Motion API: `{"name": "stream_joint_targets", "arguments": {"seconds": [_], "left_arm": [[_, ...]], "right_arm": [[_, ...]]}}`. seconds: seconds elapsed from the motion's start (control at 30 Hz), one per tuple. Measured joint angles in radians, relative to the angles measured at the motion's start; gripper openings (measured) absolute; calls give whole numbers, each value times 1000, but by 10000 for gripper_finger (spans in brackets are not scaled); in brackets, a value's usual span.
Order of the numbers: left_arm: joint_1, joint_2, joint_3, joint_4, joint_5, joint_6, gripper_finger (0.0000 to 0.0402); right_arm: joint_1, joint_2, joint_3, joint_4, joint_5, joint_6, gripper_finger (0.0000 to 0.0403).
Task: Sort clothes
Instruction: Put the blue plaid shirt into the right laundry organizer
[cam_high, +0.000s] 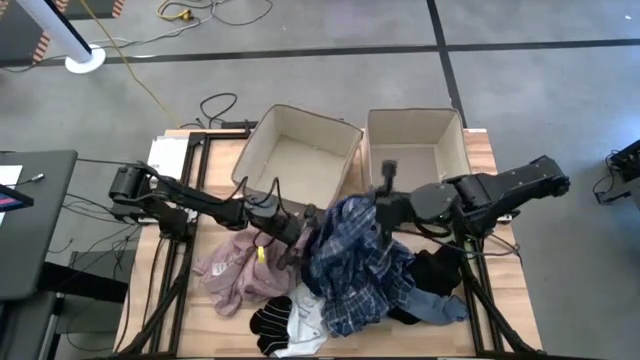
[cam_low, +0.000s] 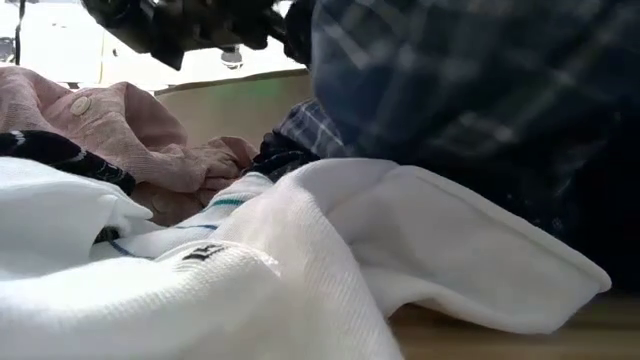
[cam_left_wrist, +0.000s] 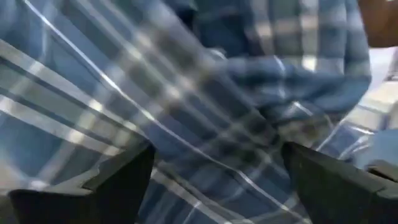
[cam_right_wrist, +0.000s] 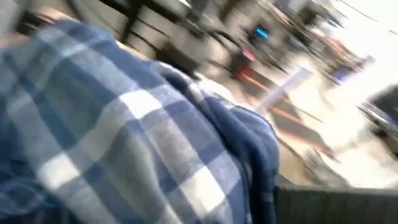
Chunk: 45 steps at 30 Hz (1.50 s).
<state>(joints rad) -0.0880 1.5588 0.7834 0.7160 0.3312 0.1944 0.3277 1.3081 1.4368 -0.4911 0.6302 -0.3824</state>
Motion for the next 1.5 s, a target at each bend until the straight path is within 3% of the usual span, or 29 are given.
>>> {"name": "stream_joint_targets", "arguments": {"seconds": [0.17, 0.23, 0.4, 0.57, 0.7, 1.0, 1.07, 1.17, 1.23, 1.33, 1.5], "left_arm": [[4, -38, 0, -117, -85, -1, 354], [3, -65, 0, -201, -146, 4, 354], [4, -147, 0, -374, -220, -5, 354], [-22, -221, 0, -455, -178, -24, 354], [-71, -223, 0, -424, -150, -21, 353], [-105, -28, -1, -167, -356, -68, 353], [-100, 29, 0, -87, -347, -94, 353], [-101, 112, 28, -26, -223, -111, 353], [-107, 162, 66, -25, -164, -119, 353], [-116, 239, 138, -48, -157, -128, 353], [-114, 323, 266, -152, -342, -123, 349]], "right_arm": [[-74, -41, 0, -122, 246, 107, 10], [-122, -57, 0, -184, 291, 184, 9], [-288, -86, 0, -414, 294, 426, 9], [-441, -78, 0, -633, 279, 596, 9], [-515, -65, -4, -667, 210, 622, 9], [-538, -33, -5, -616, 128, 618, 13], [-538, -32, -5, -619, 127, 618, 13], [-538, -31, -5, -619, 119, 618, 14], [-538, -31, -5, -619, 118, 618, 14], [-538, -31, -5, -618, 114, 618, 14], [-536, -31, -5, -612, 96, 619, 14]]}}
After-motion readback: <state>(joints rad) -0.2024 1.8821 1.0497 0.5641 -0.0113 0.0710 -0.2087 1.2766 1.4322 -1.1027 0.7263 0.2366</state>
